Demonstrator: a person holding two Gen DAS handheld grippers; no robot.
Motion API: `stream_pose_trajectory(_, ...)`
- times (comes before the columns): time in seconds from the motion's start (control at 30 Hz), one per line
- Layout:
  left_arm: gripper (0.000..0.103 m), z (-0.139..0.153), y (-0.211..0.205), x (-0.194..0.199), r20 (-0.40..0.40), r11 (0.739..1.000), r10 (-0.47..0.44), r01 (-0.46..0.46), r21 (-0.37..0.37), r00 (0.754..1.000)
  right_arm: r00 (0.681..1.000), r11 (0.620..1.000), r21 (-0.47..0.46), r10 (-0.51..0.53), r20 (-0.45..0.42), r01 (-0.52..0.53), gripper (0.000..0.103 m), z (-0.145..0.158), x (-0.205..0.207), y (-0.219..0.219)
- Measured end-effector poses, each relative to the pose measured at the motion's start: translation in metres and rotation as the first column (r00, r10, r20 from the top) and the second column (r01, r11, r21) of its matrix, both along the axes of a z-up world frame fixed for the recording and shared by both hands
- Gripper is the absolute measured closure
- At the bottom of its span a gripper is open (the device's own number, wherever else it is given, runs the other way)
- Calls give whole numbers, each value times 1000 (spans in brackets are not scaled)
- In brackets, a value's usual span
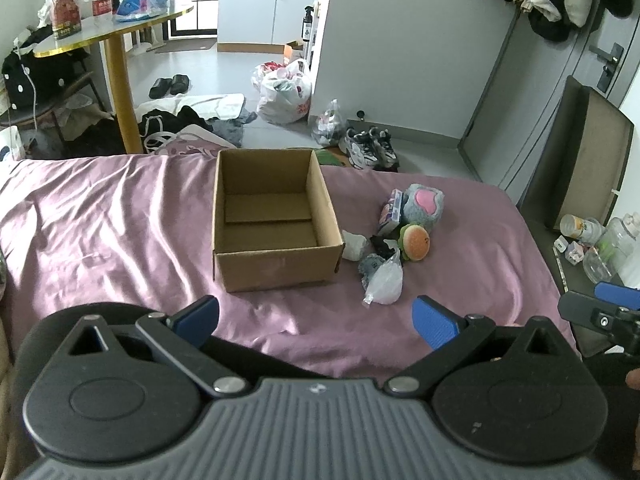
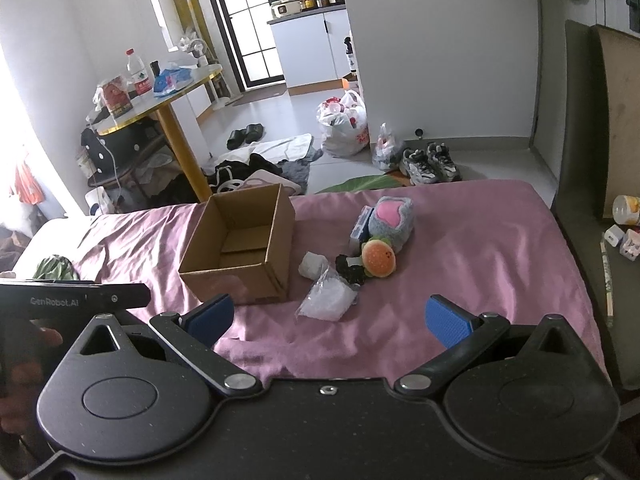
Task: Organize soft objects
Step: 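Reach the left tool to the clear bag while the right tool reaches the burger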
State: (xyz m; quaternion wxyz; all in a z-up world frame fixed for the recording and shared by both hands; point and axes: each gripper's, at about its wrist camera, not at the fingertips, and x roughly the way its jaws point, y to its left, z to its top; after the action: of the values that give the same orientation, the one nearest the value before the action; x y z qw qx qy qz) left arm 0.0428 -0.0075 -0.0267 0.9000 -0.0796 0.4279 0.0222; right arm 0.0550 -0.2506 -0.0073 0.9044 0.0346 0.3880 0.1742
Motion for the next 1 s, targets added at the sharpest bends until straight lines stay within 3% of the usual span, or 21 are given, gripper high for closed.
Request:
stream_pose_trajectory(0.63,4,-38,-19,55,-35,999,-28,27,-36,999,994,996,82,-21,-103,29,6,-42,62,-14)
stream_pose_trajectory(1.0,13,-60,-38,88,-74,997,-56,53,-49,996,985,992,119,-30,-172,51,10,-68,103,-20)
